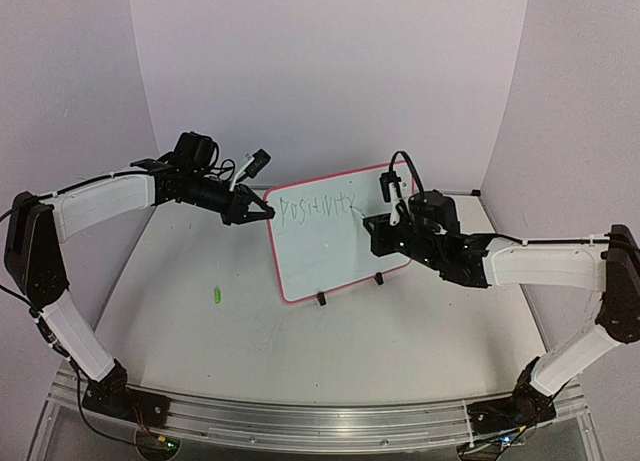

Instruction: Write a sentence on the whiteboard

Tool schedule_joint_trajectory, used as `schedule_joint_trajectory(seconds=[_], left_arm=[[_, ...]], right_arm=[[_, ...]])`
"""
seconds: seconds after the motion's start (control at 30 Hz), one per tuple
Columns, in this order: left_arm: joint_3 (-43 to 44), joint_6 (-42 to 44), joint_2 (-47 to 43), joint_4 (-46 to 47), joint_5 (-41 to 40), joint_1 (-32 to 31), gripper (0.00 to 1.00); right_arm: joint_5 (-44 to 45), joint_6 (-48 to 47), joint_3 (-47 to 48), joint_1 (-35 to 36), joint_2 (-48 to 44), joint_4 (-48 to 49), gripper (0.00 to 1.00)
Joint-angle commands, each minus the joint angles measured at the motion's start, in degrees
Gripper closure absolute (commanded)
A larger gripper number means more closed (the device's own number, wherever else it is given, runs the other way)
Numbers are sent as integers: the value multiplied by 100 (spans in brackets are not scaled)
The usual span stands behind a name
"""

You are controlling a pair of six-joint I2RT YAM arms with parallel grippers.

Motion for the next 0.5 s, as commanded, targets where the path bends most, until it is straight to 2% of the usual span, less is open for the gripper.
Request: schedule_joint_trajectory(seconds=[0.0, 0.47], left_arm=[[67, 193, -8, -382, -230, -102, 100], [58, 191, -20, -380, -231, -111, 100]], right_arm=[[69, 131, -78, 100, 171, 75, 100], [217, 214, -114, 352, 284, 71, 100]])
